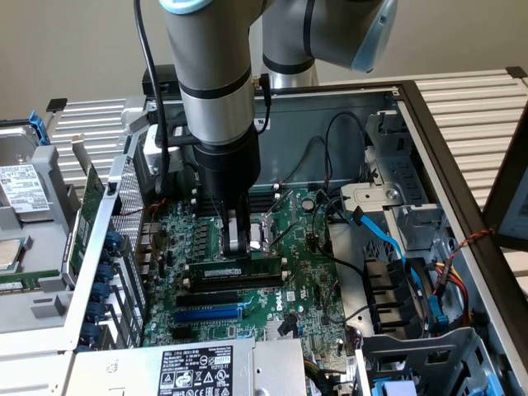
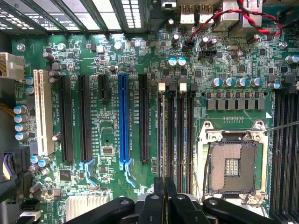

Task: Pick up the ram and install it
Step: 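Insert the ram into the slot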

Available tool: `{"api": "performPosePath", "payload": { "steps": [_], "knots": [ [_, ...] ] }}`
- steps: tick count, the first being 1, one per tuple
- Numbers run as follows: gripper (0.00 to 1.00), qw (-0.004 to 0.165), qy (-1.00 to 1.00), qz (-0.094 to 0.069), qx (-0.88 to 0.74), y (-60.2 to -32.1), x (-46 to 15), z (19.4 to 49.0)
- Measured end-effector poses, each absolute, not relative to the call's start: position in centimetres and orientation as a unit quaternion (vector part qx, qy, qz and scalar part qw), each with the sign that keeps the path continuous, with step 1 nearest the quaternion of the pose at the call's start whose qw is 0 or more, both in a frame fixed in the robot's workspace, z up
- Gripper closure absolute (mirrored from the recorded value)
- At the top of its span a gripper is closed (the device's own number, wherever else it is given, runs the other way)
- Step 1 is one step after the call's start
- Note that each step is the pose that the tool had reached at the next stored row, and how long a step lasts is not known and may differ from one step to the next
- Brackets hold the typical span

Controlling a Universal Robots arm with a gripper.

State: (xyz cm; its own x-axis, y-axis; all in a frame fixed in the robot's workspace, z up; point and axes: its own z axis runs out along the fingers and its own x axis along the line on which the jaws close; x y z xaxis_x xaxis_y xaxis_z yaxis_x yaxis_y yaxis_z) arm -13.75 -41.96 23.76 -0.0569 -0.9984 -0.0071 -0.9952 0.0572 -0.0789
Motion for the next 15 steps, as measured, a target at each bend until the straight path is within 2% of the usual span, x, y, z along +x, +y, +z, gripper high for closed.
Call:
{"api": "performPosePath", "payload": {
  "steps": [15],
  "knots": [
    [0.87,0.031,0.726,-0.027,-0.686,-41.97,-13.86,23.59]
  ]
}}
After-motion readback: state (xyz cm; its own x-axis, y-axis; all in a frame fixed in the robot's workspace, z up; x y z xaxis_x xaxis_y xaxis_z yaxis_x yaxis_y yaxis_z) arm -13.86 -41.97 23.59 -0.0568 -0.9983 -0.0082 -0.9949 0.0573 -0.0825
